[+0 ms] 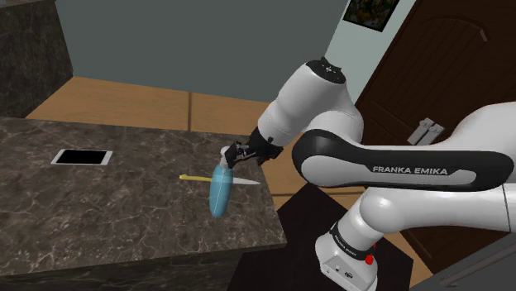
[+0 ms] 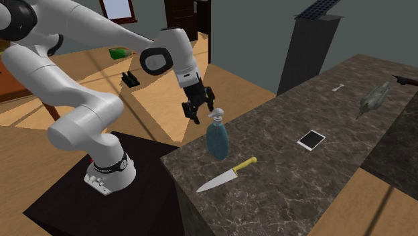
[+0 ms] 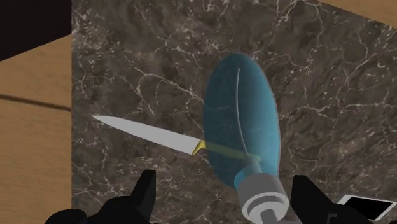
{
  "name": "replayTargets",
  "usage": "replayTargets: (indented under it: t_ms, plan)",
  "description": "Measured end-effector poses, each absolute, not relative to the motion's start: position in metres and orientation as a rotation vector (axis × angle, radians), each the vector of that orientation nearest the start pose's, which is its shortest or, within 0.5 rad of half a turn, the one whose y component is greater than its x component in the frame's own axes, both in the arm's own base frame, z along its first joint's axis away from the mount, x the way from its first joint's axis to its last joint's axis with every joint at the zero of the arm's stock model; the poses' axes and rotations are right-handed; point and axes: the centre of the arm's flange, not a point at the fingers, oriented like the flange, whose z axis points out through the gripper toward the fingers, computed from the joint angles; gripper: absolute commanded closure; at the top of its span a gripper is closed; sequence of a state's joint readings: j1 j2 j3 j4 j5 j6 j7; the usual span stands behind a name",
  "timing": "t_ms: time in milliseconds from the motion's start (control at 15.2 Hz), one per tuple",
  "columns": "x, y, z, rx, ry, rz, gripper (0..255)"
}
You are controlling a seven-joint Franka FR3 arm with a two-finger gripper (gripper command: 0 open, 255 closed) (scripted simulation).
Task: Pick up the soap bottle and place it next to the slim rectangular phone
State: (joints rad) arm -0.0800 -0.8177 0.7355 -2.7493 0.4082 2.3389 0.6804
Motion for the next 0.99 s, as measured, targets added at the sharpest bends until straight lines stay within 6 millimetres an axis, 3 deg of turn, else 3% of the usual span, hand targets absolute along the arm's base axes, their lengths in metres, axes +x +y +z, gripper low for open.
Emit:
replayTargets:
  t_ms: [330,726,990]
  plan:
    - [0.305,0.248,0.376,-2.974,0.752,-0.62,0]
    - [0.318,0.248,0.345,-2.968,0.764,-0.623,0]
    - [0.319,0.248,0.342,-2.967,0.764,-0.624,0]
